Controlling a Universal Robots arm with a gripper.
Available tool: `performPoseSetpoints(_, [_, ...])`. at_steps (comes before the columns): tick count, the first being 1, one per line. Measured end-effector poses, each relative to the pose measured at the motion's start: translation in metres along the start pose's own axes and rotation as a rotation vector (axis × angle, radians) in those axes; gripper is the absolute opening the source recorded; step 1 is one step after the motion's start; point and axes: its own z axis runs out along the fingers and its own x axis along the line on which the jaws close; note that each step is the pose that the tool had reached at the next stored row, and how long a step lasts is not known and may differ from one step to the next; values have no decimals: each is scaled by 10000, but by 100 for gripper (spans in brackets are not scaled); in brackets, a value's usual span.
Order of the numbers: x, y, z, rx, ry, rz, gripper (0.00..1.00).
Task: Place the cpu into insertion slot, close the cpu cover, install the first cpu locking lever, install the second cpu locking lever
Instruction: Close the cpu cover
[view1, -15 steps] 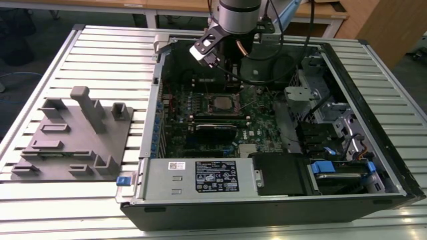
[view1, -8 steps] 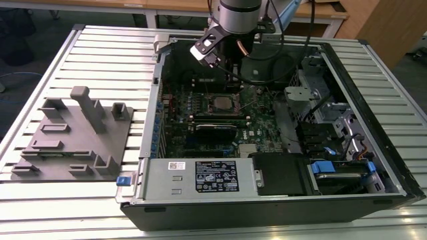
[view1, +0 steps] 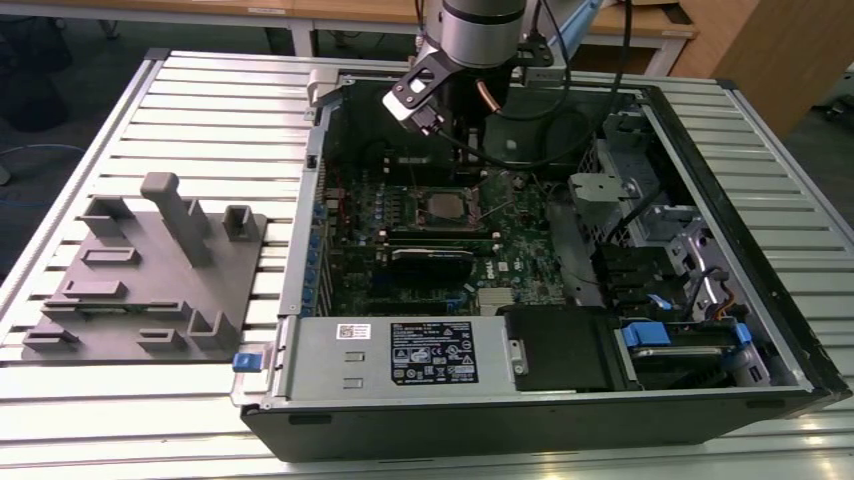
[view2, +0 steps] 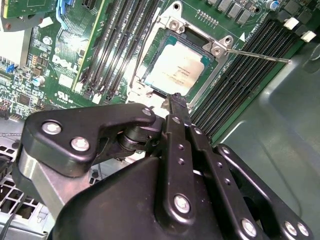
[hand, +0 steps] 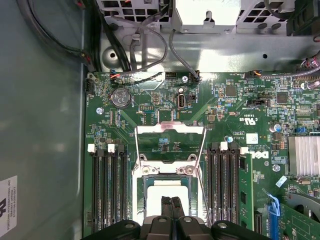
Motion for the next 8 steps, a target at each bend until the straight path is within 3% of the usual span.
performPoseSetpoints(8, [-1,0,-10,4,-7,0,10])
